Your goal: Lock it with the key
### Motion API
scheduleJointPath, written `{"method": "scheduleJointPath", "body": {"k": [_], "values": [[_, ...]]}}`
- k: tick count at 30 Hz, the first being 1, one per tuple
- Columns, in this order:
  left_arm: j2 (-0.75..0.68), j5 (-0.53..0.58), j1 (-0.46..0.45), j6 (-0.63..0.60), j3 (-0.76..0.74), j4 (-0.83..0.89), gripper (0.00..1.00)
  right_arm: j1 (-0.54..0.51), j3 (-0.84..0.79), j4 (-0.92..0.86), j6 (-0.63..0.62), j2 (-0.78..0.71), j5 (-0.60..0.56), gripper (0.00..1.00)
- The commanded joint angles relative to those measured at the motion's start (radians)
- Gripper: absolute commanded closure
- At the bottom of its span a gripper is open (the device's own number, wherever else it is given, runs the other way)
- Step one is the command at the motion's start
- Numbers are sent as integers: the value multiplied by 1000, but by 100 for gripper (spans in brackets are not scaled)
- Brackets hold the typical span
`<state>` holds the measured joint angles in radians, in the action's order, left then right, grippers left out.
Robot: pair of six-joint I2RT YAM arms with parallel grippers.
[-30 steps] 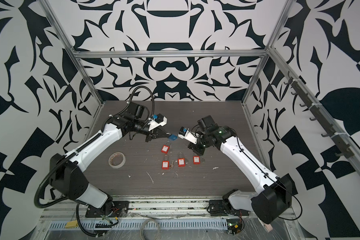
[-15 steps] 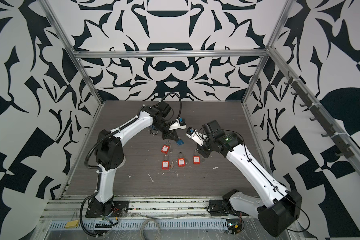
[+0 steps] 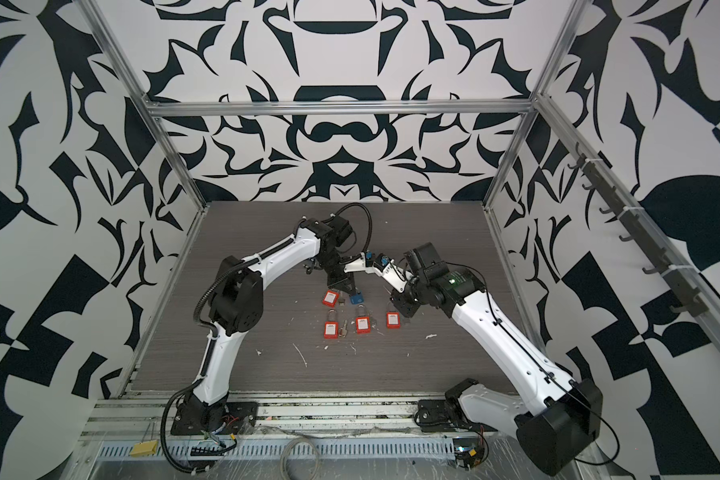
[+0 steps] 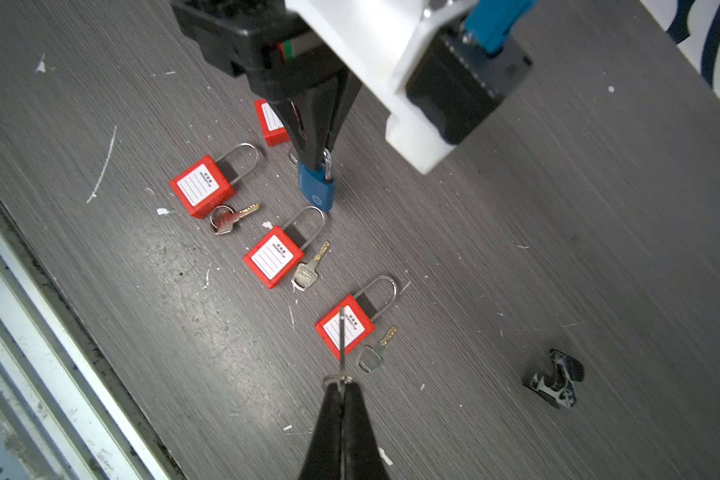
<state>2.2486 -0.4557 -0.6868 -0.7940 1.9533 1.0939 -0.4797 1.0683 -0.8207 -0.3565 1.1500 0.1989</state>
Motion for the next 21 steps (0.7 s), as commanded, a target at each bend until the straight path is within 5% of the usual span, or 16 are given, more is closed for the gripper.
{"method": "scheduleJointPath", "body": {"k": [1,16,21], "values": [[32,-9,-8,-24,35,37,100,-7,-2,54,39,3,60,100],[126,66,-22,2,118,49,100,-12,-26,105,78,12,123,100],[145,103,-23,6,143,45,88,-12,-28,129,92,17,138,100]]}}
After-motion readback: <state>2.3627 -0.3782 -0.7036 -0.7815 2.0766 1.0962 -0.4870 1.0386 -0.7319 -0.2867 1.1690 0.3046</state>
